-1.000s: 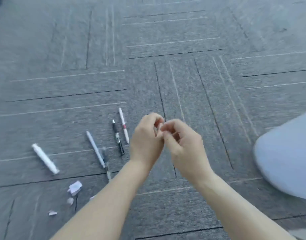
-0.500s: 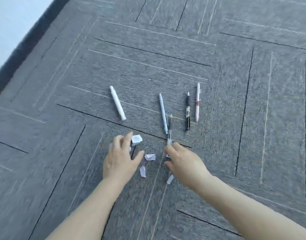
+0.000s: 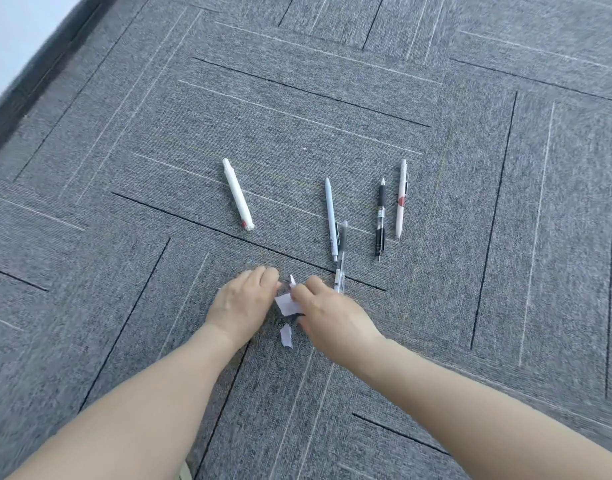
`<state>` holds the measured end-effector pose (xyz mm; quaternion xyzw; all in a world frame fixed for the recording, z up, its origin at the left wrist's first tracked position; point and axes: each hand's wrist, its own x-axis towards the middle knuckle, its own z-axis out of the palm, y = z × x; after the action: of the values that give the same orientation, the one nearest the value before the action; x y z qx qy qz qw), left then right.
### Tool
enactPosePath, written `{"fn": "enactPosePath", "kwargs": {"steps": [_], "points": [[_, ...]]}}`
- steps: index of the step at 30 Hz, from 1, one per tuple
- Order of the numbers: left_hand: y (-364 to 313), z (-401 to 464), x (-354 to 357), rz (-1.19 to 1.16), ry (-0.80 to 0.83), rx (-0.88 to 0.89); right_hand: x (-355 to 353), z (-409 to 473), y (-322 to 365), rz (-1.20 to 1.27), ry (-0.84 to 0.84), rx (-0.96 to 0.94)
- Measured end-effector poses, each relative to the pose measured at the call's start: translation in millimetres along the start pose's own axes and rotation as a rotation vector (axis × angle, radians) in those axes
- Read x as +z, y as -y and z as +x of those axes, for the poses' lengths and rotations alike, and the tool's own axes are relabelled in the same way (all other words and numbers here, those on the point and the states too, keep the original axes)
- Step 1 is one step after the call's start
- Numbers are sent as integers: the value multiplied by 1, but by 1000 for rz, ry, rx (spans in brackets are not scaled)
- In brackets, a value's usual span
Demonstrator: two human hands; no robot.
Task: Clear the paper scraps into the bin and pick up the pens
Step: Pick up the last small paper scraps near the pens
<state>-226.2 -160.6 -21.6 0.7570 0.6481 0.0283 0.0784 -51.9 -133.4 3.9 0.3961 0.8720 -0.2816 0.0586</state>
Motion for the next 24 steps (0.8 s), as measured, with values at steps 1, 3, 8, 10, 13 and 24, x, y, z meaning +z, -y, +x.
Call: {"fn": "enactPosePath", "kwargs": {"steps": [1, 3, 8, 10, 13, 24], "points": [[2, -1, -1, -60, -1, -36, 2, 3, 0, -8, 17, 4], [3, -5, -4, -179, -36, -153, 2, 8, 0, -35, 49, -22], [5, -25, -9, -202, -75, -437, 0, 18, 1, -88, 112, -37], [9, -33, -9, -187, -99, -537, -3, 19, -2, -12, 81, 14], [12, -42, -6, -136, -85, -551, -5, 15, -11, 167, -38, 108], [10, -36, 7, 55, -28, -304, 0, 21, 5, 77, -13, 209]]}}
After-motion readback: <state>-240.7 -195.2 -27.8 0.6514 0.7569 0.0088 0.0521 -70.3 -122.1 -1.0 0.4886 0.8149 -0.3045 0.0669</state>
